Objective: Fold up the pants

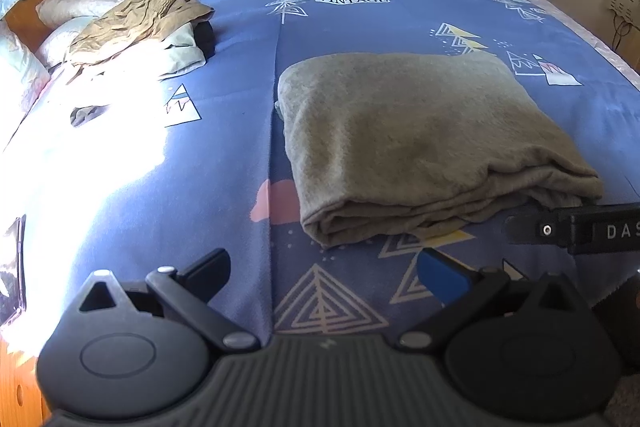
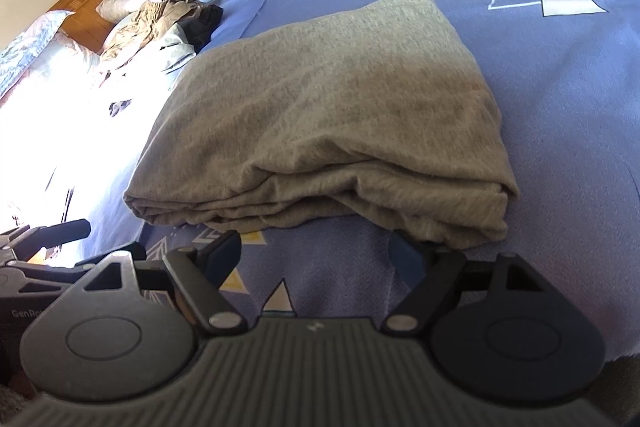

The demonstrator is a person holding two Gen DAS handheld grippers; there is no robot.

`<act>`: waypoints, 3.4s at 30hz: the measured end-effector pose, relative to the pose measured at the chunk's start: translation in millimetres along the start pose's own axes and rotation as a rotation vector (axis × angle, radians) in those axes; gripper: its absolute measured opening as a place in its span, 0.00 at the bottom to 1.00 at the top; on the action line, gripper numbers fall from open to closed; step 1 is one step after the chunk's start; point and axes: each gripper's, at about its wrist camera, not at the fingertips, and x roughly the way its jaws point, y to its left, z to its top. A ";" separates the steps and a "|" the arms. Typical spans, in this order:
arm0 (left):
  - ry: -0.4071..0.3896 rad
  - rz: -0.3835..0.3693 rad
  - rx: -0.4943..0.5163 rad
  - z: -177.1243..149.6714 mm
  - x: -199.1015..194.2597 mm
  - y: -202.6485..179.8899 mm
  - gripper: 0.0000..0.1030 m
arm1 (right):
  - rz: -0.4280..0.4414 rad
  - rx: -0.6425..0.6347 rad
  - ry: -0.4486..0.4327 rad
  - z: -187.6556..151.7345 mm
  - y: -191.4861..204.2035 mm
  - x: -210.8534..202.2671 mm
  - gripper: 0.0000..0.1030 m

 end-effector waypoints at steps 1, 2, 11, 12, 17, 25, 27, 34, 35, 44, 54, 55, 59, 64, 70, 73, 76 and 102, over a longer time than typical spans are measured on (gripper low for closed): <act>0.001 -0.001 0.000 0.0 0.1 -0.1 1.00 | -0.001 0.004 0.003 -0.1 -0.4 0.8 0.80; 0.002 -0.002 -0.001 0.0 0.3 0.0 1.00 | 0.001 0.008 0.005 -0.1 -1.3 1.3 0.80; -0.019 0.015 -0.012 2.0 -3.1 6.7 1.00 | -0.005 -0.005 -0.009 -1.2 1.7 -3.7 0.80; -0.031 0.024 -0.016 3.7 -5.5 10.2 1.00 | 0.000 -0.012 -0.016 -0.6 2.7 -6.2 0.80; -0.081 0.012 -0.095 20.8 -19.6 45.1 1.00 | 0.038 -0.045 -0.075 6.6 7.7 -24.5 0.80; -0.071 -0.160 -0.324 61.7 -7.5 118.5 1.00 | 0.007 0.020 -0.263 41.4 -17.5 -59.7 0.80; -0.055 -0.207 -0.339 68.9 5.9 121.6 1.00 | -0.015 0.076 -0.280 48.9 -34.1 -62.0 0.80; 0.080 -0.236 -0.303 83.0 73.3 88.3 1.00 | -0.011 0.237 -0.251 61.6 -85.6 -41.1 0.81; 0.091 -0.207 -0.281 83.6 79.2 80.1 1.00 | -0.003 0.252 -0.238 62.6 -88.9 -35.2 0.81; 0.123 -0.041 -0.148 80.5 95.9 36.2 1.00 | 0.013 0.236 -0.113 49.3 -85.4 1.5 0.90; 0.149 -0.096 -0.234 74.3 107.0 54.1 1.00 | 0.030 0.227 -0.120 49.7 -92.0 1.7 0.93; 0.150 -0.097 -0.235 73.9 107.5 54.2 1.00 | 0.032 0.232 -0.121 49.9 -91.3 2.7 0.93; 0.149 -0.100 -0.235 73.4 107.7 54.2 1.00 | 0.031 0.238 -0.123 49.9 -90.5 2.8 0.93; 0.152 -0.112 -0.241 72.8 109.3 56.1 1.00 | 0.025 0.233 -0.120 50.1 -90.0 2.7 0.93; 0.152 -0.121 -0.243 71.7 110.6 56.6 1.00 | 0.022 0.228 -0.118 50.6 -89.7 3.1 0.94; 0.167 -0.146 -0.250 72.3 113.8 60.6 1.00 | 0.023 0.227 -0.113 51.0 -89.2 3.3 0.94; 0.215 -0.241 -0.315 72.5 120.6 77.9 1.00 | 0.041 0.231 -0.096 55.0 -92.4 2.9 0.93; 0.082 -0.422 -0.268 102.9 59.5 53.2 0.34 | 0.233 -0.062 -0.168 96.5 18.1 -26.0 0.28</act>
